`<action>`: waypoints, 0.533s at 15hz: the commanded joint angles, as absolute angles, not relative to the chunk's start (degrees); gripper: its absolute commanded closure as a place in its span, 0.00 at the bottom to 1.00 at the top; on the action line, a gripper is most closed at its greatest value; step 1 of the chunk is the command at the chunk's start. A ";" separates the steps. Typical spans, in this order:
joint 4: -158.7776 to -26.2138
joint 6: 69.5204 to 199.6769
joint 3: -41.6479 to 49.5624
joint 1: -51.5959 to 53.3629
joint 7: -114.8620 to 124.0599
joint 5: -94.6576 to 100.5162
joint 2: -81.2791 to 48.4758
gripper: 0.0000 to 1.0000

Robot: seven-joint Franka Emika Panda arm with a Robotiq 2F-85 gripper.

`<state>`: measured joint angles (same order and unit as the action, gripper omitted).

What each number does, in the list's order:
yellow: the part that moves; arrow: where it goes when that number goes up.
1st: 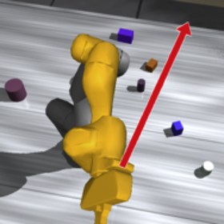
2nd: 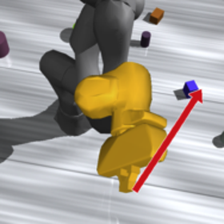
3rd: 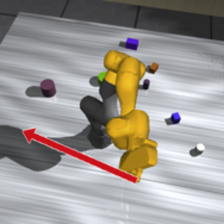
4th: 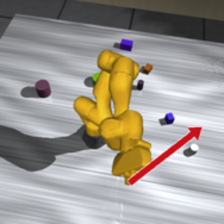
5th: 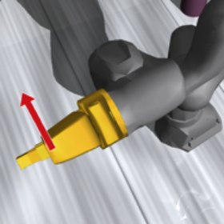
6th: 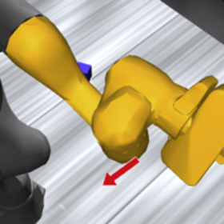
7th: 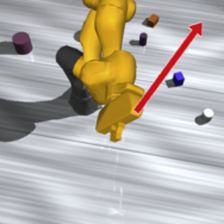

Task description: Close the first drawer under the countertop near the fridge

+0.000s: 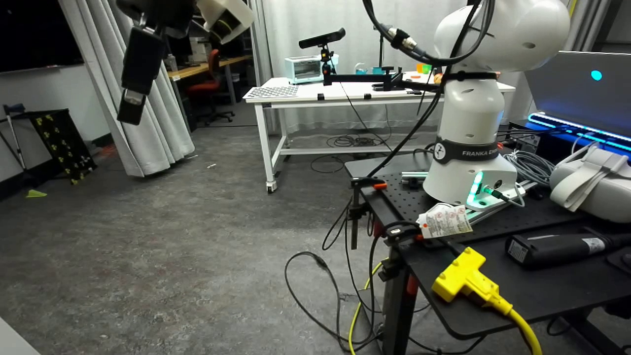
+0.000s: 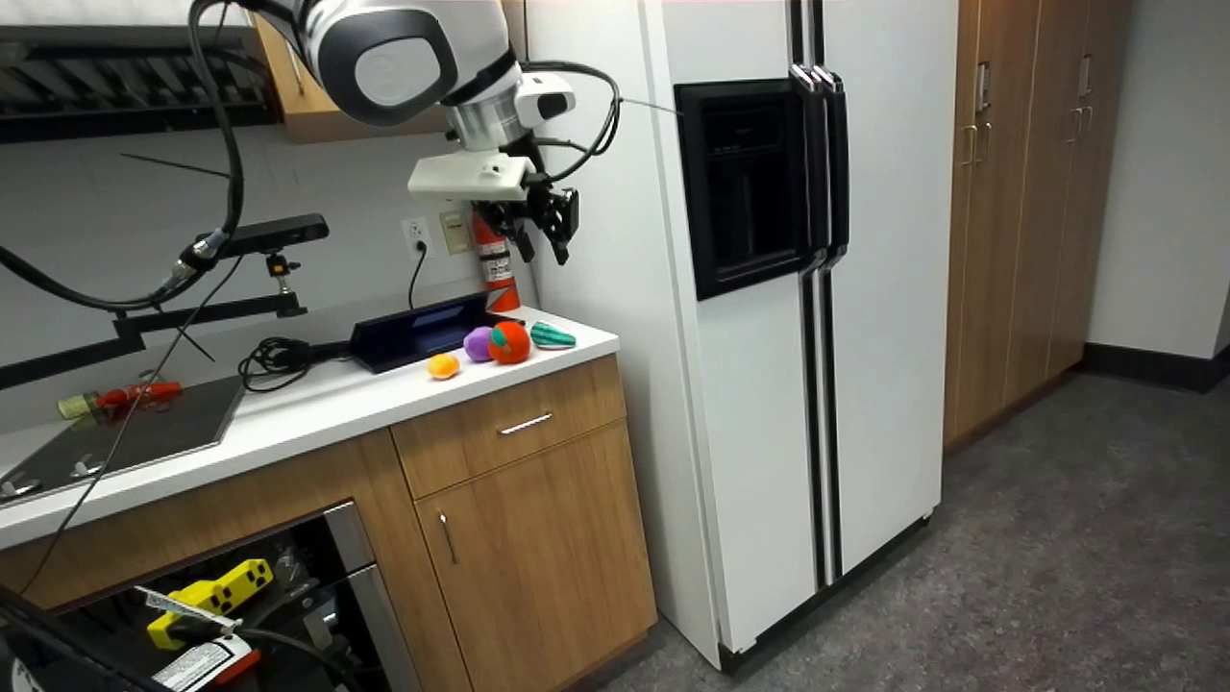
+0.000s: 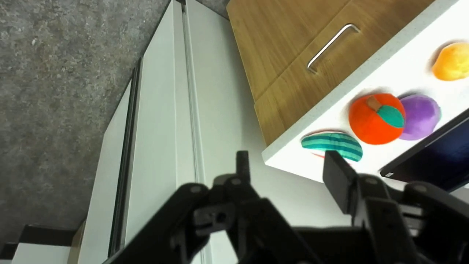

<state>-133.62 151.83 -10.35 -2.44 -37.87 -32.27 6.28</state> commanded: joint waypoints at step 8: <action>-145.43 154.55 1.12 10.01 -41.63 -34.60 18.94 0.00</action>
<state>-141.71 153.83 -1.45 6.47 -40.27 -32.38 14.76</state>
